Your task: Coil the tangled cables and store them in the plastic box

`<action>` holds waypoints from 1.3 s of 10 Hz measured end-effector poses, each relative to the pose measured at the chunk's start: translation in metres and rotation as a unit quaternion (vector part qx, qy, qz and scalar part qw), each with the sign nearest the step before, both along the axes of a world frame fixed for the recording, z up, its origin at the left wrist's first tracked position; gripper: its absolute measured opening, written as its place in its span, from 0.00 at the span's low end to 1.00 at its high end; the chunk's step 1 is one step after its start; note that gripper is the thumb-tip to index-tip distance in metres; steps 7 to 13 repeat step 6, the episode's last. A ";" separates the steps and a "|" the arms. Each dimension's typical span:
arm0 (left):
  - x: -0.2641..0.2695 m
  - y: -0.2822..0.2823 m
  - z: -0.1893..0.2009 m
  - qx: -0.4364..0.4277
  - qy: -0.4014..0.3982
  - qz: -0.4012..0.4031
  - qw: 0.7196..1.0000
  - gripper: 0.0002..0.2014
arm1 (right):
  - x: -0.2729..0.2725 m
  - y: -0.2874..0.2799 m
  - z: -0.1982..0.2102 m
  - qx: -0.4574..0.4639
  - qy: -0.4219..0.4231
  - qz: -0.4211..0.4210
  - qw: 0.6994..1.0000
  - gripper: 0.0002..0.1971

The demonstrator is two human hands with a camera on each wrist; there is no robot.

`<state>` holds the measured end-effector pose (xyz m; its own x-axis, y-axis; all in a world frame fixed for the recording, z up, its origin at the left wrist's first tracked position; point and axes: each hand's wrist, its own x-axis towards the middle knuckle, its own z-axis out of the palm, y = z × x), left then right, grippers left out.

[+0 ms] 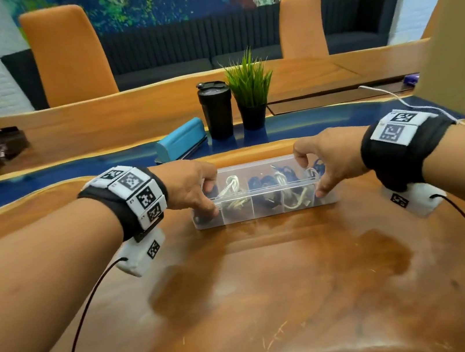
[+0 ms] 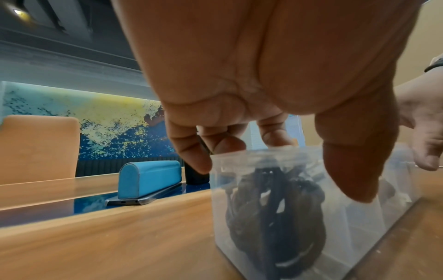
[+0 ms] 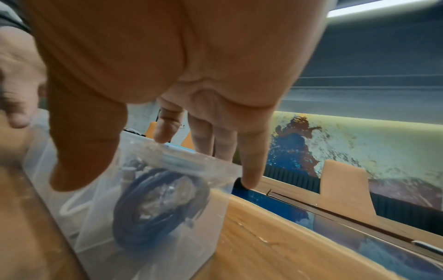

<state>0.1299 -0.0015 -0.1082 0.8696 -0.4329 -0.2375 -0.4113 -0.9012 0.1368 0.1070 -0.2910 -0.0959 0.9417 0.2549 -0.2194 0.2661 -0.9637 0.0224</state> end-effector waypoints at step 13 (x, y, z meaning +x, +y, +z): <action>-0.010 0.002 0.005 -0.041 -0.006 0.029 0.999 0.18 | -0.005 -0.001 0.001 0.039 -0.004 -0.016 0.999 0.28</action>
